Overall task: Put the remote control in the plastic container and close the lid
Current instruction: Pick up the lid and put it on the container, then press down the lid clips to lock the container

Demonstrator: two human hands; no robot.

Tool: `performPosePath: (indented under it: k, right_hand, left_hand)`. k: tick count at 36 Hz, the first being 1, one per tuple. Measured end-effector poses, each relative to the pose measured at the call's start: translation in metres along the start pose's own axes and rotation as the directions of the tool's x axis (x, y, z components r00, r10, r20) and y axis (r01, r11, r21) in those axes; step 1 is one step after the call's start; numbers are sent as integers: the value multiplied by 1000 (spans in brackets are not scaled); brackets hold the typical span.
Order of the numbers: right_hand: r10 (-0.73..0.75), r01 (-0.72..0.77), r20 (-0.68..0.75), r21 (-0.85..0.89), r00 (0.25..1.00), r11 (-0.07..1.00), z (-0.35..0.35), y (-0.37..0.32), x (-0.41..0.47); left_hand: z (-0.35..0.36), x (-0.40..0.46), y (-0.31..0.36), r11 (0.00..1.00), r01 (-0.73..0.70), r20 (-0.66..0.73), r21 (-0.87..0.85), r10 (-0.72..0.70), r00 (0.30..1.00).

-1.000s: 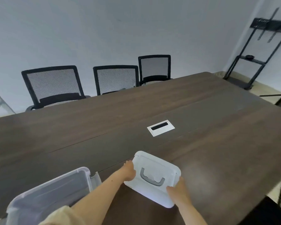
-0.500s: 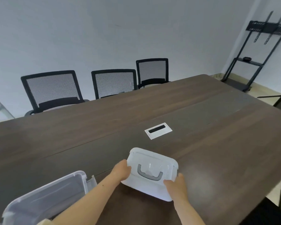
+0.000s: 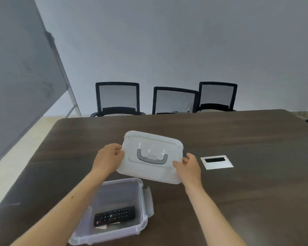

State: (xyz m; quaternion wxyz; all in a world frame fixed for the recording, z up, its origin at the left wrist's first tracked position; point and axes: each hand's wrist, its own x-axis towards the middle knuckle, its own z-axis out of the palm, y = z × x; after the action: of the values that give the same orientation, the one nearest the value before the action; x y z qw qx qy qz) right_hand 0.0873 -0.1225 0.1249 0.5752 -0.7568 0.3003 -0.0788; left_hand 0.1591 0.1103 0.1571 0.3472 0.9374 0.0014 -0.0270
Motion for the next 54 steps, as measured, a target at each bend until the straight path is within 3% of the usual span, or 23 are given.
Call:
performPosePath:
  k: [13, 26, 46, 50, 52, 54]
  right_hand:
    - [8, 89, 279, -332, 960, 939, 94, 14, -72]
    - [8, 137, 251, -554, 968, 821, 102, 46, -99]
    - [-125, 253, 230, -690, 965, 678, 98, 66, -94]
    - [-96, 153, 126, -609, 987, 778, 94, 70, -86]
    - [7, 28, 69, -500, 998, 866, 93, 76, -78]
    - [192, -154, 87, -325, 977, 933, 91, 79, -71]
  left_hand:
    - [-37, -72, -130, 968, 238, -81, -83, -245, 966]
    - [-9, -120, -166, 939, 330, 3, -91, -331, 944]
    - [11, -116, -176, 956, 294, -88, 15, -291, 953]
    - [13, -110, -185, 924, 382, -132, 1, -378, 916]
    - [12, -105, -190, 869, 479, -62, -123, -489, 870]
    - [11, -102, -195, 738, 581, 106, -342, -584, 805]
